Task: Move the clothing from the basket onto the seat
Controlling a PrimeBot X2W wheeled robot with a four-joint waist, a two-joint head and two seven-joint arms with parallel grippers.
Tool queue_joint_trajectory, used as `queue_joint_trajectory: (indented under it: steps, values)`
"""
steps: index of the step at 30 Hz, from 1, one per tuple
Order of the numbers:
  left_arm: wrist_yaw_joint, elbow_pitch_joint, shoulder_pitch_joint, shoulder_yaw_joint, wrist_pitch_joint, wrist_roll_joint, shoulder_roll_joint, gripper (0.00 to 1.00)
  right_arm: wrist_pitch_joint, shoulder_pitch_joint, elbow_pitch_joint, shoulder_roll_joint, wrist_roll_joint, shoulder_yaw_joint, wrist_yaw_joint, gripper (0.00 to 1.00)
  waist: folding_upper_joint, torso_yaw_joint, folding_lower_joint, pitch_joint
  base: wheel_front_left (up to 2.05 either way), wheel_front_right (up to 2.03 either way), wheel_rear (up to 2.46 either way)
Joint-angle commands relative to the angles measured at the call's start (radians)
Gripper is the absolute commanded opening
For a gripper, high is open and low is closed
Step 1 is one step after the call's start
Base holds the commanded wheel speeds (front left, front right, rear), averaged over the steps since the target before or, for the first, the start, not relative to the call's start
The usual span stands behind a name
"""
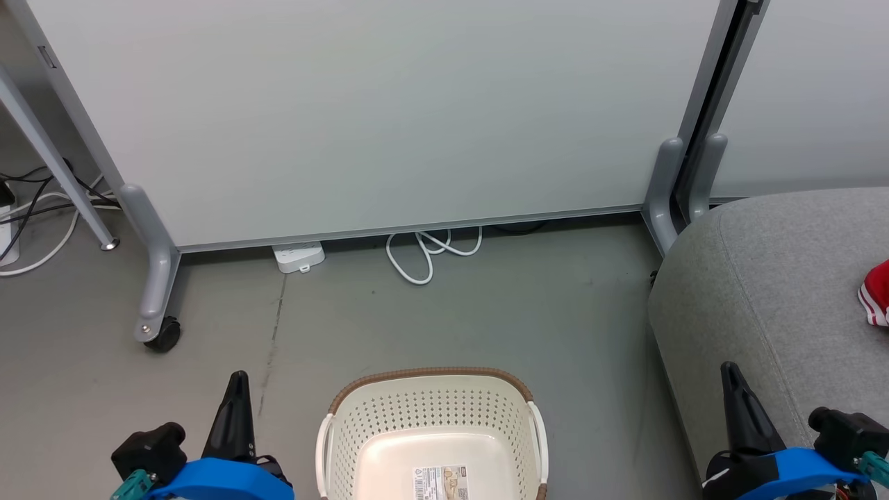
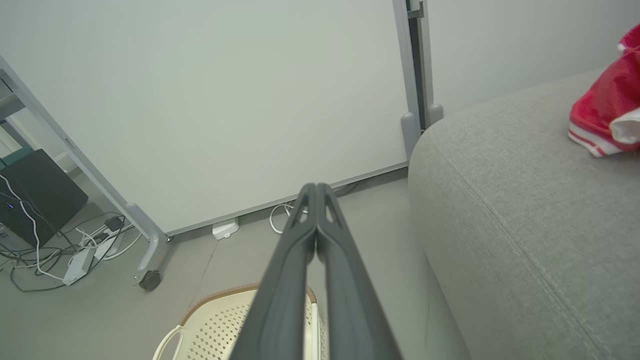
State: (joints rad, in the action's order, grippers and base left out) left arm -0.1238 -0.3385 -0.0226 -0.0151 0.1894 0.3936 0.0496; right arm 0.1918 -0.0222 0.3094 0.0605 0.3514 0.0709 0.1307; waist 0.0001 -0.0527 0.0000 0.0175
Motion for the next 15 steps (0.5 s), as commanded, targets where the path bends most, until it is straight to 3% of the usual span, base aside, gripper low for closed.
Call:
queue_joint_trajectory:
  steps: [1,15]
  values:
    - [-0.002,0.023,-0.031,0.008,-0.012,0.053,0.001,0.00,-0.012,-0.027,-0.021,0.001,0.057,0.003,0.000,0.00,-0.0001,0.001,0.0000,0.000,0.00,0.00,0.00]
    - [-0.003,0.037,-0.044,0.030,-0.064,0.266,0.001,0.00,-0.064,-0.039,-0.032,-0.001,0.276,0.009,0.000,0.00,-0.0001,0.007,0.0000,-0.003,0.00,0.00,0.00]
